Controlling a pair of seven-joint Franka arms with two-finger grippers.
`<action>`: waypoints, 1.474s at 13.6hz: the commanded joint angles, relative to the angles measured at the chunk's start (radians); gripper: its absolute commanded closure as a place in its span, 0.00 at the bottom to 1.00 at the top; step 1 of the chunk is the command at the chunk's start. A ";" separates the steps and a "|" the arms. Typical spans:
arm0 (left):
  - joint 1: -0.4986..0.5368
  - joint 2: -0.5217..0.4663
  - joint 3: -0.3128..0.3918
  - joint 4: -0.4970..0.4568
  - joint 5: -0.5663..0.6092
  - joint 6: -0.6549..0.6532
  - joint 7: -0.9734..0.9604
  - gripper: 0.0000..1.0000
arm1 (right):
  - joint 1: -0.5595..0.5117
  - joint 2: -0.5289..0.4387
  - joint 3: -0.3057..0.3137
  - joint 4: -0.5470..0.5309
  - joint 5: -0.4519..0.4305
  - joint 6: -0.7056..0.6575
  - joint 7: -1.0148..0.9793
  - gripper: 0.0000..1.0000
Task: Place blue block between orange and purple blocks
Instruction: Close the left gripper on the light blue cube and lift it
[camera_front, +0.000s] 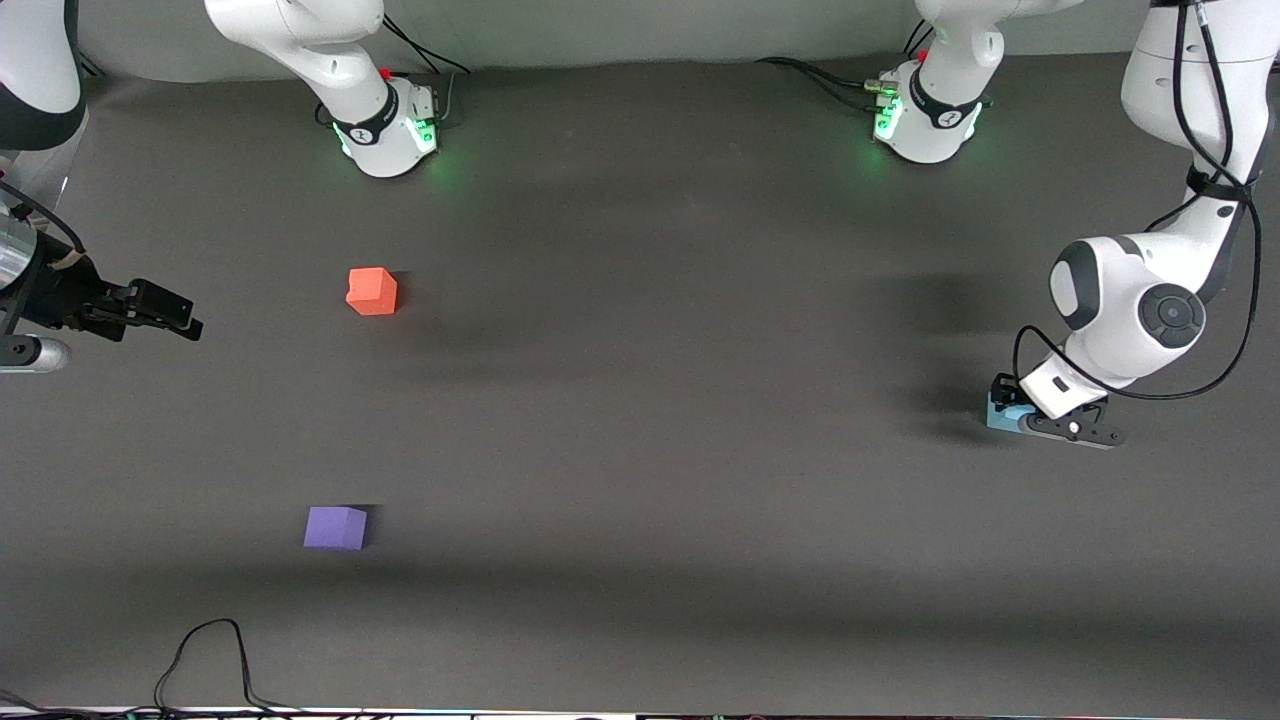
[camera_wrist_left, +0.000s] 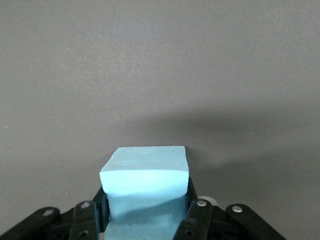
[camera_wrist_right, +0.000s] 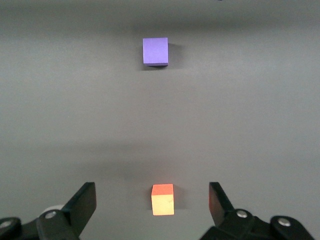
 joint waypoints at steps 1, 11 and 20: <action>0.012 -0.061 0.006 0.094 0.007 -0.183 -0.017 0.64 | -0.008 0.003 0.006 0.009 0.005 -0.005 -0.004 0.00; -0.328 -0.237 -0.046 0.350 -0.007 -0.752 -0.559 0.62 | -0.008 0.002 0.006 0.008 0.010 -0.007 -0.001 0.00; -0.877 0.282 -0.066 0.841 0.002 -0.613 -1.186 0.61 | -0.006 0.000 0.006 0.008 0.013 -0.009 -0.001 0.00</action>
